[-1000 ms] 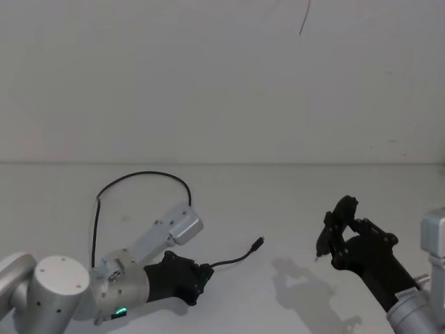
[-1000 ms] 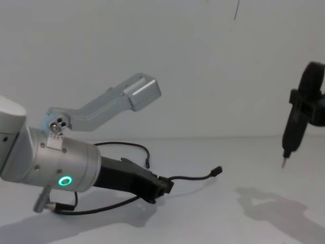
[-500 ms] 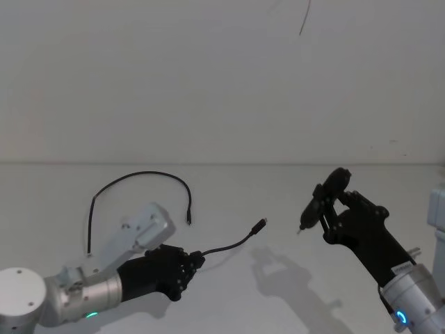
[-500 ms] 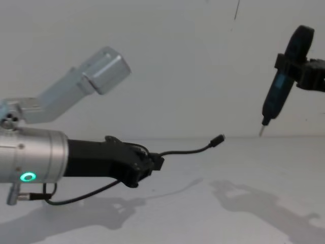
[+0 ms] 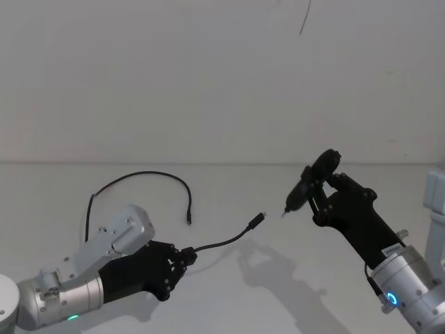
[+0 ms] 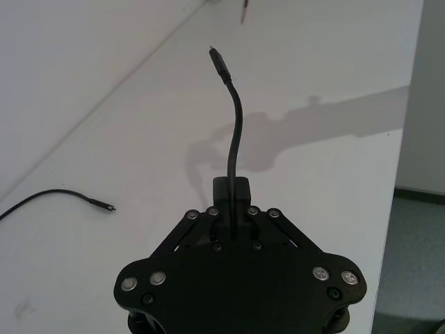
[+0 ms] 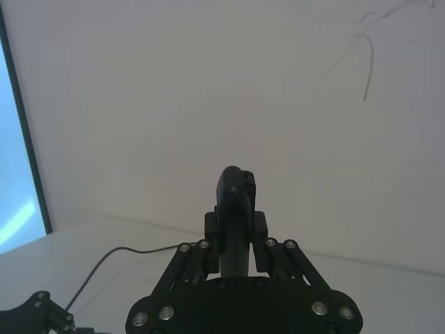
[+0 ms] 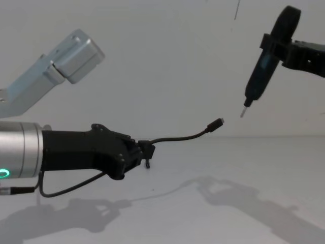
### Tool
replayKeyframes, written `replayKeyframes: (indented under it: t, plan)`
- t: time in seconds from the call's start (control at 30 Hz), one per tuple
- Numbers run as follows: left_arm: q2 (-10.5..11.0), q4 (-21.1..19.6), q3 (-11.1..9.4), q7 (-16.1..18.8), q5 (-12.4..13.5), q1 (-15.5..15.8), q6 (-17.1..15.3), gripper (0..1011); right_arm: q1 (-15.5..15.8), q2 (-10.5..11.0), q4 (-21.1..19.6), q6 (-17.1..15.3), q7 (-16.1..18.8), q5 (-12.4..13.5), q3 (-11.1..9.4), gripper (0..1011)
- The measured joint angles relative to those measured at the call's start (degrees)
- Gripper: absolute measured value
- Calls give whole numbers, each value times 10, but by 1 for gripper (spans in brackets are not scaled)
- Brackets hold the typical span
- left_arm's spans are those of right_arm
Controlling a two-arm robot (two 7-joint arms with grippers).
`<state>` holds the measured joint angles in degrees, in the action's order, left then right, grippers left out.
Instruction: Pick up the data cable with the one hand.
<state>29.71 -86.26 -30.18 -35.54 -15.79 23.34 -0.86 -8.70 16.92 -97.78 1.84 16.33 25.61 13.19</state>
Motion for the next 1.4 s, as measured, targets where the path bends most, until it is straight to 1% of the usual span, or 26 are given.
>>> replayKeyframes:
  t: [0.27, 0.77, 1.4]
  plan:
    - [7, -5, 4, -5, -4, -5, 14, 41, -14, -3, 8, 2, 9, 9, 7, 263]
    - [12, -8, 7, -8, -7, -8, 25, 42, -30, -12, 30, 8, 14, 24, 20, 263]
    - [14, -10, 8, -10, -8, -9, 28, 41, -37, -15, 42, 12, 15, 30, 23, 263]
